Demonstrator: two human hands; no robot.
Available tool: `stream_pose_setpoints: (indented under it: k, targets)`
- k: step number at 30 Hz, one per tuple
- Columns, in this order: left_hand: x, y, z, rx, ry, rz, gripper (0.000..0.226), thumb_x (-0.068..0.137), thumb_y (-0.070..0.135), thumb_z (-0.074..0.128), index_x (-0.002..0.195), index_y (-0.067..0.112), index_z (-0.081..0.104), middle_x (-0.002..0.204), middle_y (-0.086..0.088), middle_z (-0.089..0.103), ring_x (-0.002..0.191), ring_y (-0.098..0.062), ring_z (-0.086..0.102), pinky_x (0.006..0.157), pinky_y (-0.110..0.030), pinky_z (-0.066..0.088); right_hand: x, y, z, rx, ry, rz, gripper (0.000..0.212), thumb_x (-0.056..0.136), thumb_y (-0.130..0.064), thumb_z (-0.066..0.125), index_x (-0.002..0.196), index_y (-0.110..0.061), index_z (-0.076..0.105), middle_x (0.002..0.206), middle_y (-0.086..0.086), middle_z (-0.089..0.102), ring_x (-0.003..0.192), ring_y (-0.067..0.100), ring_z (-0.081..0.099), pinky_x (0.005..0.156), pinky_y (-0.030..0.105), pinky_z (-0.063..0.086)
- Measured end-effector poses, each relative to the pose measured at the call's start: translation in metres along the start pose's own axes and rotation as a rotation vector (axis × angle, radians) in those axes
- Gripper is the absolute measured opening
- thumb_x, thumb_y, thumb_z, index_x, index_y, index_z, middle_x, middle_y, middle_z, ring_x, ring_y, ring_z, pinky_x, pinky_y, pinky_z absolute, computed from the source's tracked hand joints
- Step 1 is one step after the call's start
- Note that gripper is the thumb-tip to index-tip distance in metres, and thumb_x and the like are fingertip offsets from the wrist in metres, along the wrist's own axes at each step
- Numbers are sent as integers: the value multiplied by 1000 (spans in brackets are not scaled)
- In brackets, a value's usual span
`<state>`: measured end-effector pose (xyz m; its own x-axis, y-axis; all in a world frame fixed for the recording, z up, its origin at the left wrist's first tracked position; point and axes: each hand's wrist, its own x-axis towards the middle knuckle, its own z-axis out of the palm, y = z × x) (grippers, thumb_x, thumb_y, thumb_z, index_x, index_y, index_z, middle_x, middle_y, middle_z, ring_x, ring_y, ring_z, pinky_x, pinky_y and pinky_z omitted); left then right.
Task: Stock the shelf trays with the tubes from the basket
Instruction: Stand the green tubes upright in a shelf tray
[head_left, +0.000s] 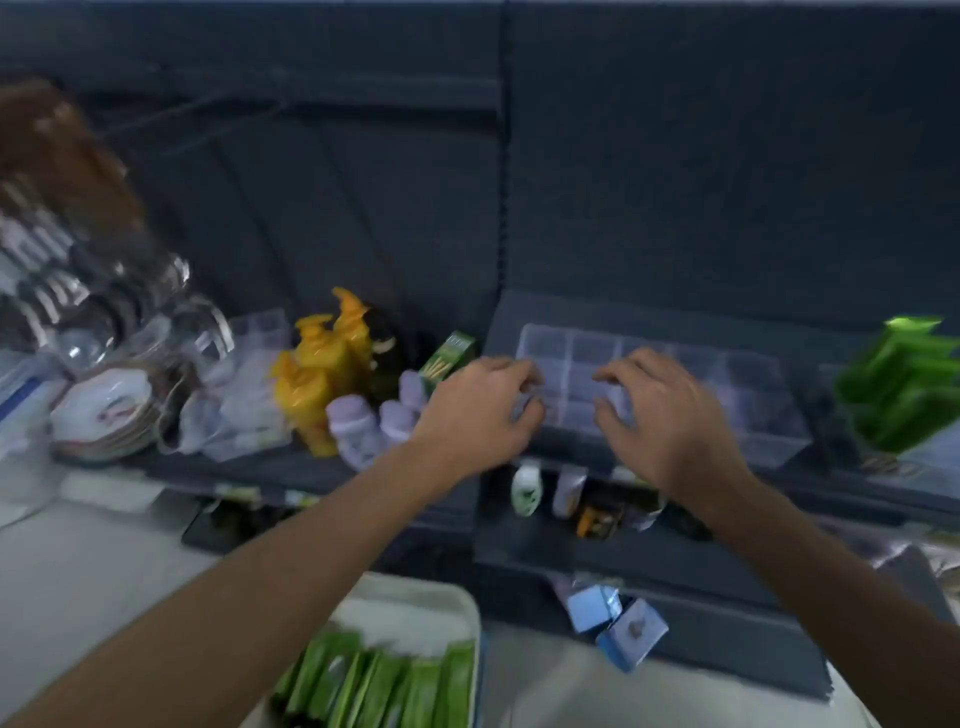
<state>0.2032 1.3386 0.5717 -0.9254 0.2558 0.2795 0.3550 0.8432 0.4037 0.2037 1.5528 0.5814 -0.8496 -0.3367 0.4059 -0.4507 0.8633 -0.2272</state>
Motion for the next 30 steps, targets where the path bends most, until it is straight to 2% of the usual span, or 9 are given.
stream_pose_setpoints:
  k: [4,8,10,13,16,21,24,27,30]
  targets:
    - [-69,-94,-9,-14,-120,-72,23,88,30,56,106,22,67,98,0,71,90,-25,66,75,-37,54,-11,-80,76,81,-40,-30,21,84,-23,67,103,-15,66,101,2,63,95,24,61,75,33,51]
    - [-139,-172,19,2,-319,-184,22,86,29,55,104,27,67,95,1,72,86,-27,67,70,-39,55,-38,-136,164,166,-211,52,23,86,-29,64,106,-20,62,103,-1,58,99,22,60,71,38,54]
    - [-173,-202,48,-10,-417,-255,21,86,27,55,102,27,68,90,2,72,82,-26,68,70,-38,56,-60,-153,214,184,-322,83,22,86,-30,63,107,-22,61,104,-2,57,98,22,61,71,38,54]
    - [-221,-241,109,-3,-549,-392,22,85,31,52,100,25,67,95,2,74,84,-24,69,75,-35,57,-101,-170,288,217,-480,164,19,86,-30,61,105,-25,60,104,-4,56,95,21,63,72,38,54]
    - [-266,-274,175,-7,-638,-486,28,87,34,48,103,22,68,98,-2,73,86,-24,70,76,-40,59,-143,-180,360,205,-610,203,18,91,-27,53,107,-24,60,107,-3,57,97,23,61,76,39,52]
    - [-305,-312,260,35,-653,-544,23,98,33,54,112,18,64,104,-5,64,85,-22,65,77,-38,59,-196,-187,458,132,-789,258,29,90,-20,54,119,-22,61,118,-1,60,111,21,54,88,37,50]
    - [-311,-324,290,80,-669,-544,24,98,31,57,115,16,64,109,-6,61,93,-27,64,75,-37,51,-217,-187,498,6,-902,124,44,81,-11,58,124,-20,61,119,3,61,115,26,48,94,39,43]
    - [-313,-325,299,154,-679,-519,15,96,21,60,104,12,68,100,-9,63,77,-23,57,63,-33,43,-228,-192,517,-84,-971,36,44,77,-8,60,120,-17,61,119,6,59,116,29,45,95,42,37]
    - [-313,-323,297,155,-681,-555,8,94,12,60,96,9,67,88,-8,61,71,-23,55,60,-33,47,-231,-195,521,-113,-980,31,40,77,-6,61,117,-12,59,117,10,58,116,31,44,95,43,35]
